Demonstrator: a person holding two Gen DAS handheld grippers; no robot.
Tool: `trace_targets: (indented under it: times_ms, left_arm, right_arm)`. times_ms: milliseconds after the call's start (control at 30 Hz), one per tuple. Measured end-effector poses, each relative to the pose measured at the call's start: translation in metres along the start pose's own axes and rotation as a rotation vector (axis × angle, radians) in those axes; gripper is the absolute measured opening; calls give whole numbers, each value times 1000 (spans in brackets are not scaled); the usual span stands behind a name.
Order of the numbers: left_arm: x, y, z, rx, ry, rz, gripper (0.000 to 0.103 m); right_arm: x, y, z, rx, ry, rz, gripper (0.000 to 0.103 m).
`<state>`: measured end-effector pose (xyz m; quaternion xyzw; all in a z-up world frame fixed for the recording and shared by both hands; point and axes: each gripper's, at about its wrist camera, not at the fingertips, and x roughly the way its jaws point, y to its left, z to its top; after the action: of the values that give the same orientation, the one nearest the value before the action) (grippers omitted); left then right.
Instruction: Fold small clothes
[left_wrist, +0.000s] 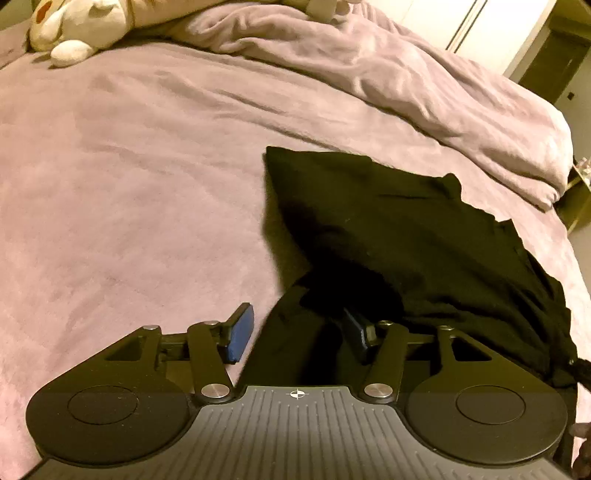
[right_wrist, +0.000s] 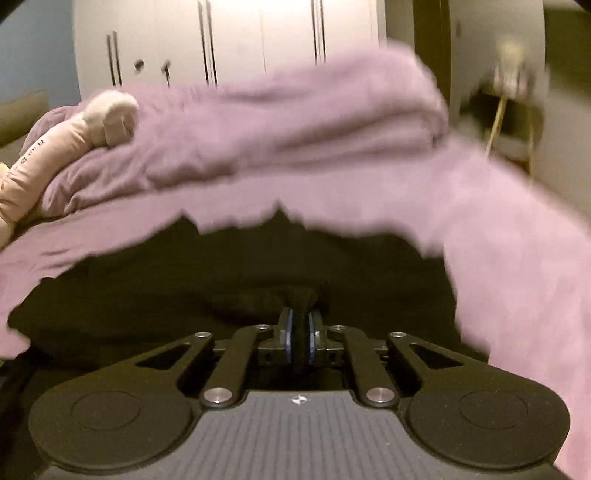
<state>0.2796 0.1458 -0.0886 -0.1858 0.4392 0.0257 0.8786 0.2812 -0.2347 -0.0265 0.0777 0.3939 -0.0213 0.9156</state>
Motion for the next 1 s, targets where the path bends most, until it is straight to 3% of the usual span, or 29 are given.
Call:
trace_targets:
  times_ms: [67, 100, 133, 333, 500, 633, 800, 1000]
  left_arm:
    - [0, -4, 0, 8, -1, 4, 59]
    - [0, -5, 1, 11, 1, 4, 59]
    - [0, -7, 1, 16, 2, 5, 60]
    - [5, -18, -1, 79, 8, 30, 63]
    - [6, -18, 0, 81, -1, 38, 63]
    - [8, -16, 2, 54, -9, 35, 63]
    - [6, -15, 3, 18, -9, 24, 63]
    - [4, -18, 0, 30, -4, 21, 64]
  right_arm:
    - [2, -15, 0, 48, 18, 44, 22]
    - [3, -20, 1, 68, 15, 62, 35]
    - [5, -25, 2, 90, 10, 87, 41]
    - [39, -21, 8, 132, 98, 158, 41]
    - [30, -28, 7, 164, 116, 196, 41]
    - [18, -56, -6, 315, 140, 261, 41]
    - [15, -80, -12, 548, 172, 404, 41]
    - [37, -78, -13, 630, 195, 395, 41]
